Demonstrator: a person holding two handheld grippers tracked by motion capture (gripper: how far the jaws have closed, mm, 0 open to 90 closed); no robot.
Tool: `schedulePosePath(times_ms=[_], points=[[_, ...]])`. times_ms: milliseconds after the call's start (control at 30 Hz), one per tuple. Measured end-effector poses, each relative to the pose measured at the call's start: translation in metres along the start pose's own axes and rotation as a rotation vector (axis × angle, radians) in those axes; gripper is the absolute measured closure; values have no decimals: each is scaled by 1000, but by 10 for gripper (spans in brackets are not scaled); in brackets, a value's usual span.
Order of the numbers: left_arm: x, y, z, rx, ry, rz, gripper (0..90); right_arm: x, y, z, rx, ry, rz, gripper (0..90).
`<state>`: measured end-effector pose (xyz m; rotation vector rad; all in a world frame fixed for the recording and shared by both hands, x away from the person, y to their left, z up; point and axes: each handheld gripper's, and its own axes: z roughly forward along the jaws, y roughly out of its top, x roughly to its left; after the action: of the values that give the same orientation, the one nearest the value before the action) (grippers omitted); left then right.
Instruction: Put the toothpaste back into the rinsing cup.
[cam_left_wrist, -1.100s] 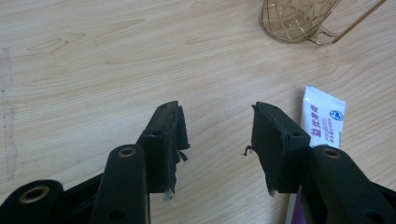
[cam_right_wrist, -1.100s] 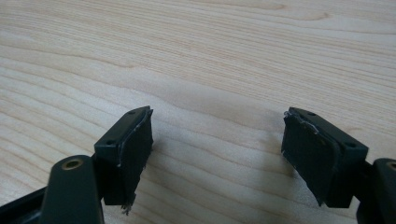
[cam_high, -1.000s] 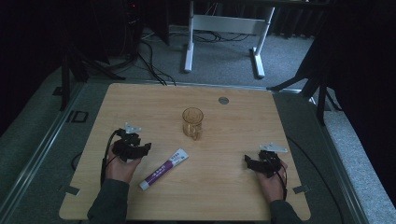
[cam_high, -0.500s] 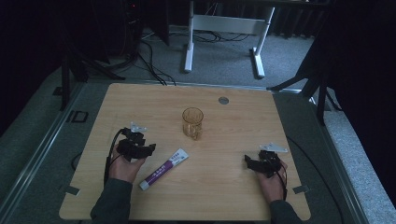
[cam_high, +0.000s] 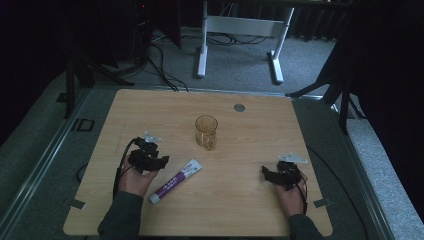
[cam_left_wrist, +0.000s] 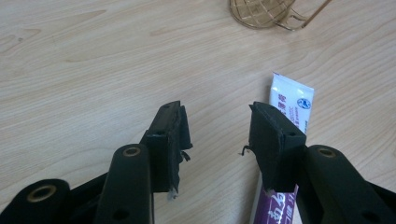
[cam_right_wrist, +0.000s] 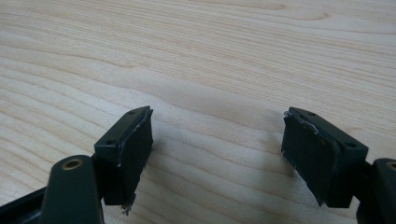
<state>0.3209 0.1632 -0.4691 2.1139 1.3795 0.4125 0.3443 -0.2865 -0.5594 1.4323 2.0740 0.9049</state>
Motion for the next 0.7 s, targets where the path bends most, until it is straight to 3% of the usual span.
schedulePosePath(times_ms=[700], points=[[-11, 5, 7, 87, -20, 36, 560, 0, 0, 0, 0, 0, -1, 244]])
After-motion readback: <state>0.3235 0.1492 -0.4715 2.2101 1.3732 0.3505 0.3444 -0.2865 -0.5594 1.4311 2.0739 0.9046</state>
